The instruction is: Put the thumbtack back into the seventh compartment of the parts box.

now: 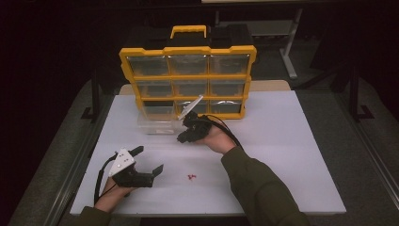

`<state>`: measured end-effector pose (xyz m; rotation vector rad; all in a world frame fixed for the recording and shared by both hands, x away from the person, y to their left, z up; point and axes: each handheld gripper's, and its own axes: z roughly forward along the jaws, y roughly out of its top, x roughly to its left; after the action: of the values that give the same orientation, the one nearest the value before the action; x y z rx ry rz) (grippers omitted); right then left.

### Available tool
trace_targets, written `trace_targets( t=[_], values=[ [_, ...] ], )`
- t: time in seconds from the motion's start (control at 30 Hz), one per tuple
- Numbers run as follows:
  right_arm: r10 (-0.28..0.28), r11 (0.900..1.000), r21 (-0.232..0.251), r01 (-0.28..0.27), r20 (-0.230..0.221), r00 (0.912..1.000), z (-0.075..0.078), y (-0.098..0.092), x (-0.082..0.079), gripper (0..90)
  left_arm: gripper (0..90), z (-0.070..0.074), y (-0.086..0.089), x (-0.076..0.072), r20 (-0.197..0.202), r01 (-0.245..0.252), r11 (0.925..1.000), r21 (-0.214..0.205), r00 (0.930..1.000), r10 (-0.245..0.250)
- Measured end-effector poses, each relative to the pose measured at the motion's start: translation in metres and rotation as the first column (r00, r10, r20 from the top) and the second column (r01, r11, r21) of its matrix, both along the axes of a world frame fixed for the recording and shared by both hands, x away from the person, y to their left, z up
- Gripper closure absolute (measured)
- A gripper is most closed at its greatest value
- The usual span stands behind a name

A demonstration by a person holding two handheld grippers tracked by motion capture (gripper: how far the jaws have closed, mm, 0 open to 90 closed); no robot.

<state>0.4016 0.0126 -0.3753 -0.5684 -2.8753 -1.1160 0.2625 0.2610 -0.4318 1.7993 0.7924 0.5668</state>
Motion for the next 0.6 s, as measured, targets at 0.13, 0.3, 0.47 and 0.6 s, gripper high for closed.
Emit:
trace_targets(
  t=[0.13,0.3,0.47,0.6],
  values=[
    [-0.008,0.9999,0.014,0.008,0.014,0.9999,0.004,0.002,0.006,82.2,0.0,0.000,0.001,0.000,0.004,0.005,0.9998,0.017,1.0000,-0.005],
    [-0.022,0.9996,0.016,0.022,0.002,0.9997,0.008,0.004,0.010,82.1,0.0,0.000,0.001,0.000,-0.001,0.002,1.0000,0.001,1.0000,-0.002],
    [-0.039,0.9991,0.019,0.038,0.005,0.9992,0.014,0.005,0.015,82.1,0.0,0.000,0.000,0.000,-0.001,0.001,1.0000,-0.003,1.0000,-0.001],
    [-0.045,0.9986,0.028,0.045,0.000,0.9990,0.017,0.006,0.019,82.1,0.0,0.000,0.000,0.000,-0.002,0.001,1.0000,-0.007,1.0000,-0.001]
  ],
)
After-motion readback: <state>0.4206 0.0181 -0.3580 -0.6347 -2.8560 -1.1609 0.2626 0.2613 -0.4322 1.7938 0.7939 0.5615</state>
